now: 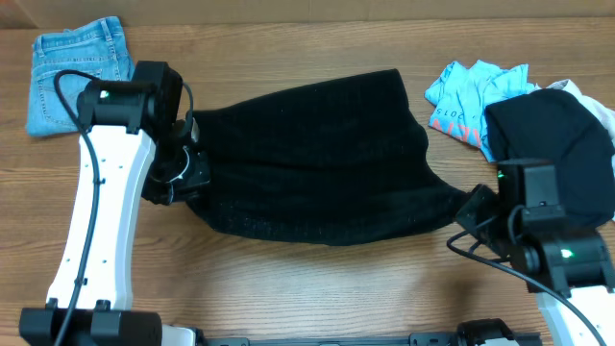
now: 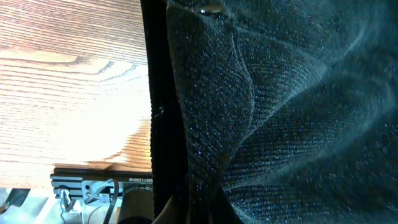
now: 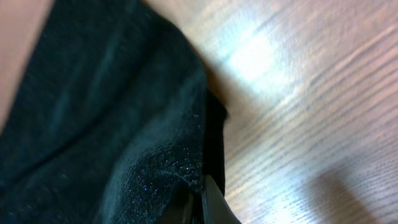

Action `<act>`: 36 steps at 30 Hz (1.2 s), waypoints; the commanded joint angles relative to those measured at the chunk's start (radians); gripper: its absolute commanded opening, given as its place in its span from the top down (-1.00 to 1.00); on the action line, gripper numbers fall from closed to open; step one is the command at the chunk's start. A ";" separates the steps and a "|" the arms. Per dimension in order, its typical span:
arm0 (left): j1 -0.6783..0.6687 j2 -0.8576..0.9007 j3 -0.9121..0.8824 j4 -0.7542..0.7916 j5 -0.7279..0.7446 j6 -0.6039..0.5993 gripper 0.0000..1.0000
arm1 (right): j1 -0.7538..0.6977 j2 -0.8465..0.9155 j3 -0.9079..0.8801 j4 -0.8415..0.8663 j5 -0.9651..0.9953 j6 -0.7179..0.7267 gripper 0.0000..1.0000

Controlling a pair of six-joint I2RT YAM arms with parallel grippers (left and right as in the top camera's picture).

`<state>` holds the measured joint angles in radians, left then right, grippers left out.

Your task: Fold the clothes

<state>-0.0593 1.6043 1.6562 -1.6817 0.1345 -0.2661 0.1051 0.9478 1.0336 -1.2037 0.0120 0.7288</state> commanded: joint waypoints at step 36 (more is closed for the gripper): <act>0.007 0.301 0.014 0.760 -0.378 -0.109 0.86 | 0.020 0.715 0.100 1.160 -0.179 -0.078 0.92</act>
<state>-0.0593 1.8561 1.6558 -0.9455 -0.1852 -0.3649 0.1242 1.6566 1.1126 -0.0731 -0.1558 0.6540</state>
